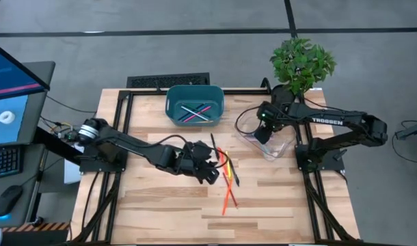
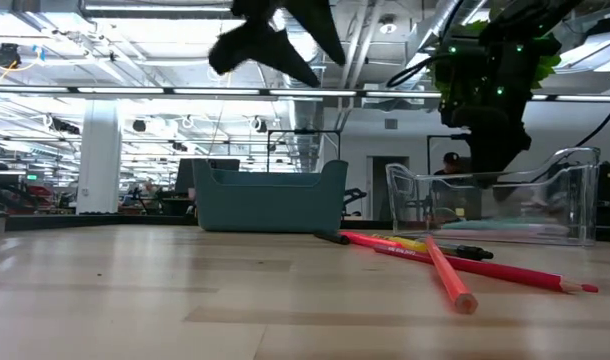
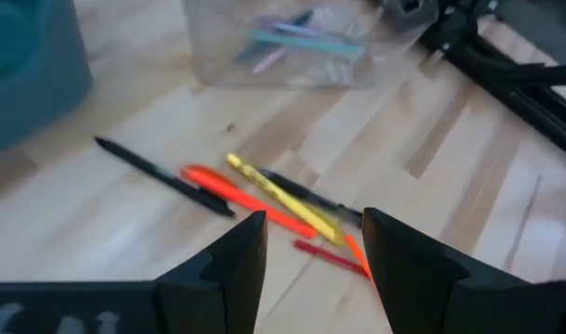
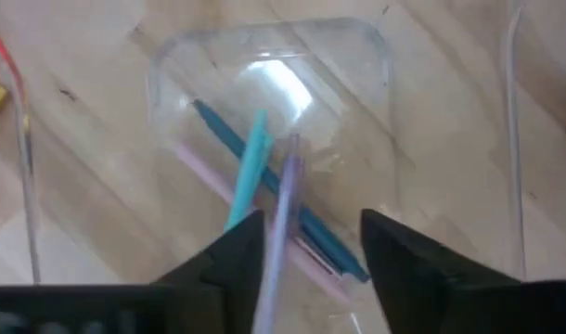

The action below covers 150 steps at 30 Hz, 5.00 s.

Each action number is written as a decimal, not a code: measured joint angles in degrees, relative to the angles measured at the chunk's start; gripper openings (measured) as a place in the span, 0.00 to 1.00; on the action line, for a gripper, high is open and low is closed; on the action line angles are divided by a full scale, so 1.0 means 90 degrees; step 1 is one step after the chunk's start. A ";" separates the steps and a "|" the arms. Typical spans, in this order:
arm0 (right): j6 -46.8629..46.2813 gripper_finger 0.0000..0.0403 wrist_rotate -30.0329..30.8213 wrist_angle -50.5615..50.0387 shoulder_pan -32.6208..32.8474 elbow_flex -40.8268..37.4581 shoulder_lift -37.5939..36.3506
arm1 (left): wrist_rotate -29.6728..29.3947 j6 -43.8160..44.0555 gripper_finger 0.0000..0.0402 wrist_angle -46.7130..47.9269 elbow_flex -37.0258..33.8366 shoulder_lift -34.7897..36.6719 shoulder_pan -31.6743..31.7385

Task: Sort pens & pencils
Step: Put the orange pencil into the blue bin

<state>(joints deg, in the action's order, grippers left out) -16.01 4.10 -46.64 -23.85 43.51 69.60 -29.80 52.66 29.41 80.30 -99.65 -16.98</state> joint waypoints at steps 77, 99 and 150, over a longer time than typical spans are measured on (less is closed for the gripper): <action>0.1166 0.59 -0.0179 -0.0491 0.0337 0.0668 -0.1569 | 0.1927 0.3780 0.42 0.3710 0.5638 -0.4772 -0.0477; 0.1373 0.59 -0.0170 -0.0473 0.0256 0.0665 -0.1569 | 0.2162 0.2943 0.30 0.5137 0.6068 -0.4785 -0.0376; 0.1089 0.59 -0.0621 -0.0118 -0.0170 0.0665 -0.1566 | 0.2002 0.8554 0.29 0.3536 -0.4239 0.0910 0.1178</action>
<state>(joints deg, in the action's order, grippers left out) -6.21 -1.50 -47.70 -25.39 49.50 55.51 -11.78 129.65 61.24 42.15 -91.46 -6.38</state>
